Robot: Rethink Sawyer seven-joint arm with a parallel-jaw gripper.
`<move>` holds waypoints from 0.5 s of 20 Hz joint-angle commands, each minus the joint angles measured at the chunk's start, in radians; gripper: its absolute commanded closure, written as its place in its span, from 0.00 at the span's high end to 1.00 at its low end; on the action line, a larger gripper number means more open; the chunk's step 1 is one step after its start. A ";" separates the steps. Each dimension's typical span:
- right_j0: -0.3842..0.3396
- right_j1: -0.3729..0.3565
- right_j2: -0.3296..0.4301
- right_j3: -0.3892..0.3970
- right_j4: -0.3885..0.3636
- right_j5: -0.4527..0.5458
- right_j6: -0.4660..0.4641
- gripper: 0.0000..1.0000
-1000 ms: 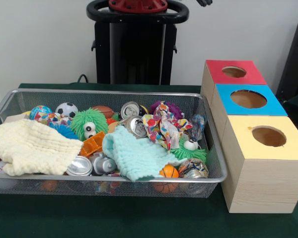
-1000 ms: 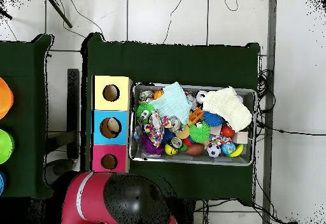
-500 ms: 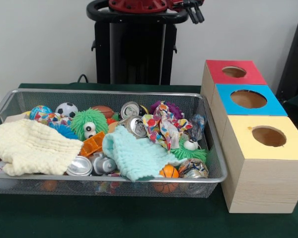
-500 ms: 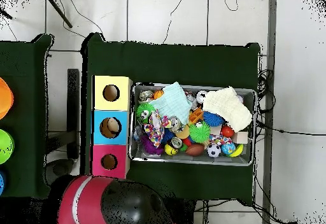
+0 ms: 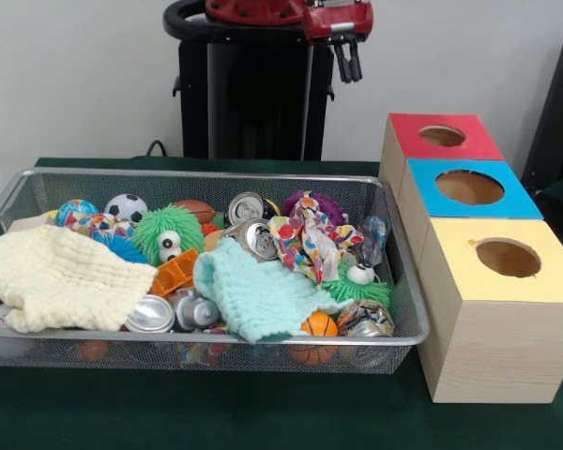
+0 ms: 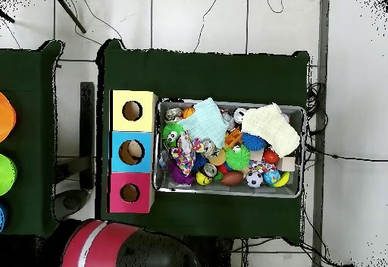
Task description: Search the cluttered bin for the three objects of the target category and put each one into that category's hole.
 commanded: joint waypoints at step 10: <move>0.148 -0.151 0.300 0.110 0.235 0.878 0.036 0.00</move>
